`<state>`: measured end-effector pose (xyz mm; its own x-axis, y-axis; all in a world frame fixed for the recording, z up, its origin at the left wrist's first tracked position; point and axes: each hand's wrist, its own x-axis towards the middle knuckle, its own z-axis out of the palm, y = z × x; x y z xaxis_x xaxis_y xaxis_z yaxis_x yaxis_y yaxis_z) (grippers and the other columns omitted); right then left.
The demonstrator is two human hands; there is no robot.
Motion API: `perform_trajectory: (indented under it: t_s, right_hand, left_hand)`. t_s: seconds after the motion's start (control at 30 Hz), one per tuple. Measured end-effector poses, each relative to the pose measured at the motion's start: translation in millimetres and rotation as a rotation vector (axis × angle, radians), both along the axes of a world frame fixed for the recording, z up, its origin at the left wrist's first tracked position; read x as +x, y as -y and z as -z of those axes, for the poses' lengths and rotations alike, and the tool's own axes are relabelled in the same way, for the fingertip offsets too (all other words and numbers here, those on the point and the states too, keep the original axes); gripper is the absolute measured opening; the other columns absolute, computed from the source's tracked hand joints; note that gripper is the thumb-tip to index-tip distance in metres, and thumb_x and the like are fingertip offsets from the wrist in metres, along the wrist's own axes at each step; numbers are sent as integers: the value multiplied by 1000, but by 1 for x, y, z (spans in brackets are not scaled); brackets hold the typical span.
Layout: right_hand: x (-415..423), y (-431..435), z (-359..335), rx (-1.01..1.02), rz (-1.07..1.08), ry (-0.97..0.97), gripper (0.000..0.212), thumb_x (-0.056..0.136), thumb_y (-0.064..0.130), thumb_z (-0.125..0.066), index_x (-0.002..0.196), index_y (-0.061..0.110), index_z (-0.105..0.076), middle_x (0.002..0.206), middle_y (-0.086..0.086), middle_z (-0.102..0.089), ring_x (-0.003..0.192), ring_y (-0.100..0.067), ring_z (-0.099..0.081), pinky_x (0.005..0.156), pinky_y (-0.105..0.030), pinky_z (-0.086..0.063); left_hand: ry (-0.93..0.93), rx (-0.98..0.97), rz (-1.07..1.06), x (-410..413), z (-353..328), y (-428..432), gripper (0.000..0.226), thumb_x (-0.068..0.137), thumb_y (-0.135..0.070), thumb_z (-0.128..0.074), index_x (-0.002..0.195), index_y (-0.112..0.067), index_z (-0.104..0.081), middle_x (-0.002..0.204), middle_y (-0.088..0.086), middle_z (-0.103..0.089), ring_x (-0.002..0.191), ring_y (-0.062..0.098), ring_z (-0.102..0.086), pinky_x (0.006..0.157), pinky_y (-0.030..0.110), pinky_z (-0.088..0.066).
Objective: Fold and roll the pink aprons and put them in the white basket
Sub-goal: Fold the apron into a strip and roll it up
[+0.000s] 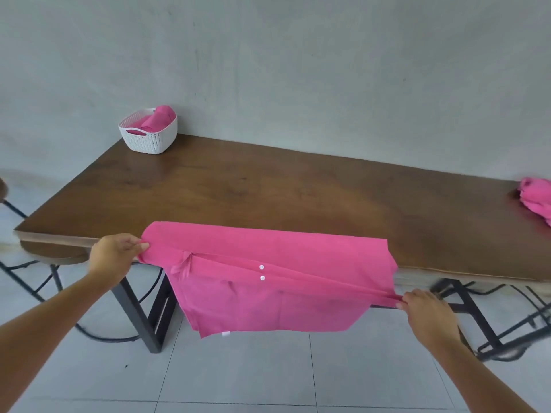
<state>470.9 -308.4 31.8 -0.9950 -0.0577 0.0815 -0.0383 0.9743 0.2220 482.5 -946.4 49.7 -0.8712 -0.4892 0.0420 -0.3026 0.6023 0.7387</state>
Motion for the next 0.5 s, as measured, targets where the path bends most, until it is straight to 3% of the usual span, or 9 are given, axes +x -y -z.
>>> perform_trajectory:
  t_s: [0.07, 0.2, 0.33, 0.43, 0.5]
  right_hand:
    - [4, -16, -4, 16, -26, -37, 11, 87, 20, -75, 79, 16, -69, 71, 5, -57, 73, -22, -61, 58, -36, -45]
    - [3, -42, -27, -13, -81, -173, 25, 59, -4, -85, 63, 11, -65, 59, -4, -60, 57, -31, -59, 50, -35, -43]
    - [9, -62, -44, -34, -153, -206, 35, 57, 0, -91, 56, 14, -58, 53, -1, -54, 54, -29, -53, 52, -29, -32]
    - [16, -74, -46, -97, -153, -204, 45, 70, 9, -88, 57, 21, -47, 53, 5, -42, 58, -25, -42, 50, -28, -32]
    - [16, -77, -45, -164, -104, -185, 34, 88, 18, -76, 63, 21, -52, 60, 6, -45, 69, -22, -42, 55, -31, -34]
  left_hand:
    - [-40, -9, -43, 12, -7, -15, 10, 91, -19, -75, 83, -12, -76, 80, 6, -71, 71, 22, -61, 55, 20, -44]
    - [-103, -66, -105, 35, -16, -40, 12, 92, -21, -75, 92, -10, -78, 89, 10, -75, 83, 25, -65, 61, 4, -40]
    - [-137, -74, -145, 54, -18, -67, 19, 94, -23, -72, 96, -5, -78, 97, 14, -76, 95, 33, -68, 84, 37, -49]
    - [-154, -49, -168, 68, -19, -78, 22, 97, -26, -69, 97, -5, -76, 97, 13, -74, 95, 33, -67, 88, 42, -49]
    - [-169, 2, -180, 74, -19, -80, 20, 96, -26, -69, 95, -7, -75, 95, 10, -73, 92, 28, -65, 87, 41, -49]
